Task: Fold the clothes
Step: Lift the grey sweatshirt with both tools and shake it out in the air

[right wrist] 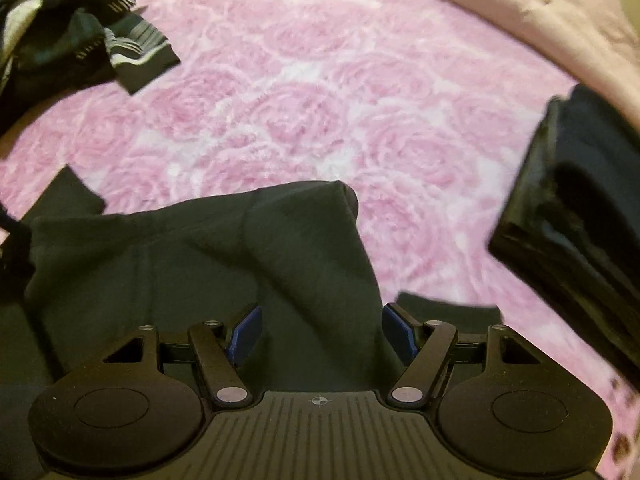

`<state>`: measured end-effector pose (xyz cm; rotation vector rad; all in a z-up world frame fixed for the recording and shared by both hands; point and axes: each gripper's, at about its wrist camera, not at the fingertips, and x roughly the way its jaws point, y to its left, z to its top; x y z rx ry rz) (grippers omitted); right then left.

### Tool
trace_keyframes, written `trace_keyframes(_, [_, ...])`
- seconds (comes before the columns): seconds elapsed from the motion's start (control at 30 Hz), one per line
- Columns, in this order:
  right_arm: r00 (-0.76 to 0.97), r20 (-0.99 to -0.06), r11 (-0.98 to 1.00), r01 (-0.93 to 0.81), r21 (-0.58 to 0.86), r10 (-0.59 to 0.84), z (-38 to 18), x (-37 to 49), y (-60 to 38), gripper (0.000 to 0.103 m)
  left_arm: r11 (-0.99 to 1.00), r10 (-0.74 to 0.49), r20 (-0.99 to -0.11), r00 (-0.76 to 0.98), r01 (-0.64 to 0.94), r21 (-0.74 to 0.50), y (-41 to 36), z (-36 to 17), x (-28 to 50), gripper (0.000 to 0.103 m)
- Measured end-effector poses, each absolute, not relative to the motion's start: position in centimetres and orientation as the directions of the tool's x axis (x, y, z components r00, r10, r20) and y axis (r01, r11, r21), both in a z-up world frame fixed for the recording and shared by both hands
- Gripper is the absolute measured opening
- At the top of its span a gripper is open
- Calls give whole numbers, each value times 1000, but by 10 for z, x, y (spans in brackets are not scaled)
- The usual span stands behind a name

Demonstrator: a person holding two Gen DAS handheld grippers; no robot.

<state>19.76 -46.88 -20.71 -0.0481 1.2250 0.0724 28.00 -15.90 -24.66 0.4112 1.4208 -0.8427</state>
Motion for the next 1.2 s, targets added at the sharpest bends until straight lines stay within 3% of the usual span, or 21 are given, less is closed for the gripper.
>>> trace_keyframes(0.2, [301, -936, 982, -86, 167, 185, -234, 223, -506, 69, 651, -229, -969, -98, 725, -227, -167, -257, 272, 12])
trace_keyframes(0.27, [315, -922, 974, -84, 210, 226, -222, 217, -513, 21, 659, -238, -968, -74, 720, -217, -169, -248, 267, 2])
trace_keyframes(0.3, [323, -914, 969, -83, 232, 246, -217, 214, -516, 3, 666, -246, -968, -58, 715, -212, -170, -241, 264, 2])
trace_keyframes(0.5, [440, -841, 945, -67, 320, 316, -155, 178, -536, 2, 681, -337, -938, 83, 709, -182, -173, -169, 231, 1])
trace_keyframes(0.77, [677, -702, 945, 31, 326, 220, -40, 93, -550, 2, 700, -438, -853, 284, 704, -125, -180, -76, 205, 1])
trace_keyframes(1.0, [762, -612, 960, -44, 278, 212, 28, 51, -454, 2, 672, -532, -736, 420, 738, -64, -174, -17, 225, 1])
trace_keyframes(1.2, [795, -516, 935, -171, 310, 317, 60, 56, -294, 2, 637, -605, -605, 518, 770, 22, -103, 51, 261, 1])
